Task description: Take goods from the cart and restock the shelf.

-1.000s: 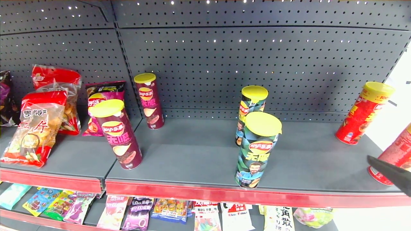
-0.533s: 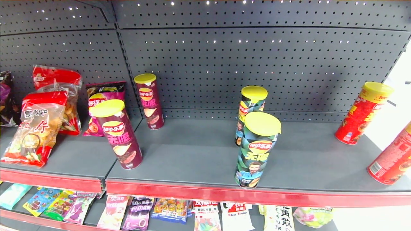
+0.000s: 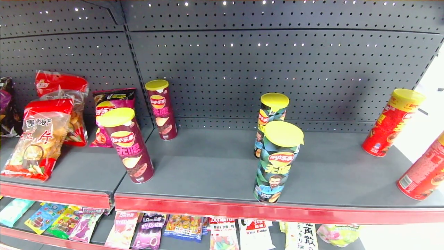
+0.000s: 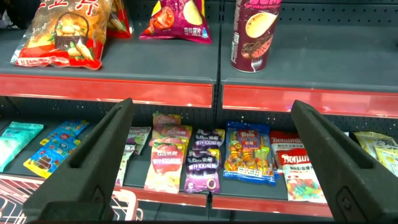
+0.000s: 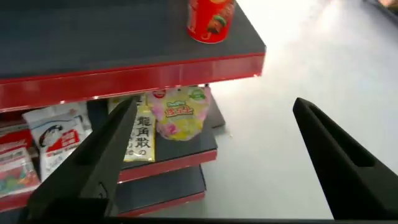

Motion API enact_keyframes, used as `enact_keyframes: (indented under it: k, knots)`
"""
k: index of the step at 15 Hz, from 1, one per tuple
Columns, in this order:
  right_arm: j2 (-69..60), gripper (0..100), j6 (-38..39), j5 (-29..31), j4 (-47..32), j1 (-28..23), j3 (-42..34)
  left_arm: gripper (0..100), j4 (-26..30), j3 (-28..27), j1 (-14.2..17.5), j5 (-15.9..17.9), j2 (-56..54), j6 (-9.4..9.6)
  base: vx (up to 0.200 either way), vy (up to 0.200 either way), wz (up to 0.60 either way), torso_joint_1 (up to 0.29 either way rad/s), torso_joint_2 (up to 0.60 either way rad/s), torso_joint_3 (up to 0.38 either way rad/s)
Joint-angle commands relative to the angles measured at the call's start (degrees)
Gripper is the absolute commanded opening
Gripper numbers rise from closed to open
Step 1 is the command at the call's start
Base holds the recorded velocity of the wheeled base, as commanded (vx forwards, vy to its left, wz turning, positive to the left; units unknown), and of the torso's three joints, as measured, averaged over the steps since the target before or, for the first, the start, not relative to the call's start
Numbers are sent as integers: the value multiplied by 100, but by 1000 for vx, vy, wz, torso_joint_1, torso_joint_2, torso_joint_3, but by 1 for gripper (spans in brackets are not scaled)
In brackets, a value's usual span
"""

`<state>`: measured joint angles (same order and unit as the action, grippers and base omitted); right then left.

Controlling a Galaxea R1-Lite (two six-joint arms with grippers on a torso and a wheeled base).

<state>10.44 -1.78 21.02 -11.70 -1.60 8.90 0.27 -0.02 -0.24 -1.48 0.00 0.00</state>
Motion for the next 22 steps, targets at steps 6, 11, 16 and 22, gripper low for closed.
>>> enact_keyframes:
  k: [6, 11, 16, 22]
  knots:
    - [-516, 100, -147, -1838, 995, 538, -653, 100, 0, 2, -2, -11, 0, 9, 0, 0, 0, 0, 0, 0]
    - [-481, 100, -165, -2181, 1109, 599, -714, 100, 0, 2, -2, -11, 0, 9, 0, 0, 0, 0, 0, 0]
    - [-411, 100, 257, -1240, 1056, 555, -688, 100, 0, 2, -2, -11, 0, 9, 0, 0, 0, 0, 0, 0]
    - [-569, 100, -235, -1196, 1047, 116, -661, 100, 0, 2, -2, -11, 0, 0, 0, 0, 0, 0, 0, 0]
